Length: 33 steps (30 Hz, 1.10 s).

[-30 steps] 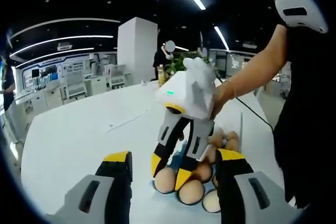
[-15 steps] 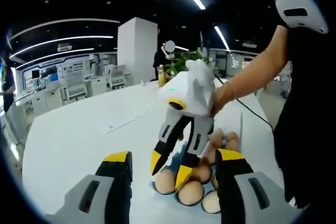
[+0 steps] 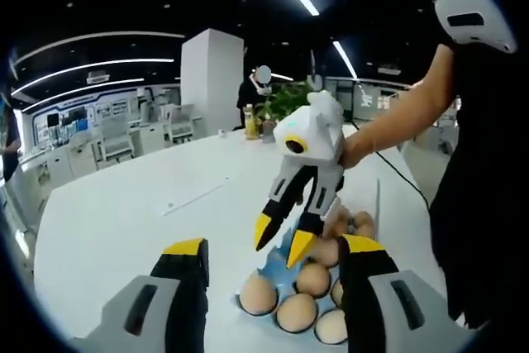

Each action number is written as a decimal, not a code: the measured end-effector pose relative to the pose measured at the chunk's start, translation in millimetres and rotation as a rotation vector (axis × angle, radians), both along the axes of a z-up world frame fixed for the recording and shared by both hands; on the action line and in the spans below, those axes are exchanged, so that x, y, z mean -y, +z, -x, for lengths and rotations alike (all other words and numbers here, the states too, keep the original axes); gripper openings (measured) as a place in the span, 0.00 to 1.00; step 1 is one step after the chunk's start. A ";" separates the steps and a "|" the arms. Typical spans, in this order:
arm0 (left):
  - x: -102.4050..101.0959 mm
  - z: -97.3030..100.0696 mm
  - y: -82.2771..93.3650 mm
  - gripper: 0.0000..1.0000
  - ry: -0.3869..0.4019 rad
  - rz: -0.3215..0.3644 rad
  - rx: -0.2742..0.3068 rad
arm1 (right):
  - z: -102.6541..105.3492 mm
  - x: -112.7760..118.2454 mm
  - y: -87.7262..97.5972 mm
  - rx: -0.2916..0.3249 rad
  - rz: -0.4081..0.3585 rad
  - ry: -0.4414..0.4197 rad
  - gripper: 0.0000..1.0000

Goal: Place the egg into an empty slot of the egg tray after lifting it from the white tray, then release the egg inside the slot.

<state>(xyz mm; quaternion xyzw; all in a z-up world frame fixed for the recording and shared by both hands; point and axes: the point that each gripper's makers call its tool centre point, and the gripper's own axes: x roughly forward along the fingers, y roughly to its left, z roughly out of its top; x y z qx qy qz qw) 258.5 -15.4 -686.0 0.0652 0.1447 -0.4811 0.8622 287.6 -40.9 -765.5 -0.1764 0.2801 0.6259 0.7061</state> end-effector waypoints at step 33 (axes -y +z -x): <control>1.2 -2.0 2.2 0.64 -0.009 -0.009 0.006 | -14.4 125.8 -12.6 0.039 0.133 -0.123 0.27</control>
